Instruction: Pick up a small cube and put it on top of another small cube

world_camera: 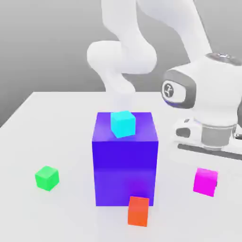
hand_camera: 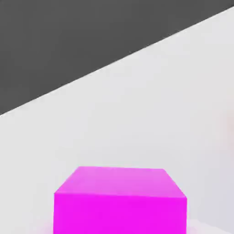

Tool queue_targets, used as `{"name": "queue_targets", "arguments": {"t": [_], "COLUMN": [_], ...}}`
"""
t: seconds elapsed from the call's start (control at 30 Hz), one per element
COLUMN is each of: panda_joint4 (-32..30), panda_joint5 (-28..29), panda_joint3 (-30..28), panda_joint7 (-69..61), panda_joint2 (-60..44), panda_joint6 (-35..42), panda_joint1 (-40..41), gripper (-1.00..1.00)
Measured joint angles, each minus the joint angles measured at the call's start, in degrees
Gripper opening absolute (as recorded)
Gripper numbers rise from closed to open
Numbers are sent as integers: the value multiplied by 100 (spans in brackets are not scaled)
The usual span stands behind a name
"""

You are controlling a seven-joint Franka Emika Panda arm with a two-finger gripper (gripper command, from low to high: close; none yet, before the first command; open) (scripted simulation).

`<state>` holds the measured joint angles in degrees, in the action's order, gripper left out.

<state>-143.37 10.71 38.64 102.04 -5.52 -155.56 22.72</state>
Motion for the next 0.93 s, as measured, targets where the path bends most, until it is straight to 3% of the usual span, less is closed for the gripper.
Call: {"name": "queue_targets", "arguments": {"t": [0.2,0.47,0.6,0.8,0.83,0.93], "panda_joint4": [-357,-1204,-1724,-1774,-1765,-1765], "panda_joint5": [-1257,-1988,-1730,-727,-496,-496], "panda_joint3": [-802,-1733,-1949,-2091,-2200,-2200], "panda_joint7": [-571,-297,376,1187,1351,1351], "panda_joint2": [727,1348,1368,296,92,92], "panda_joint6": [35,139,156,-815,-995,-995], "panda_joint1": [1667,2767,3272,3519,3452,3453], "gripper": [-100,-100,-100,-100,100,100]}}
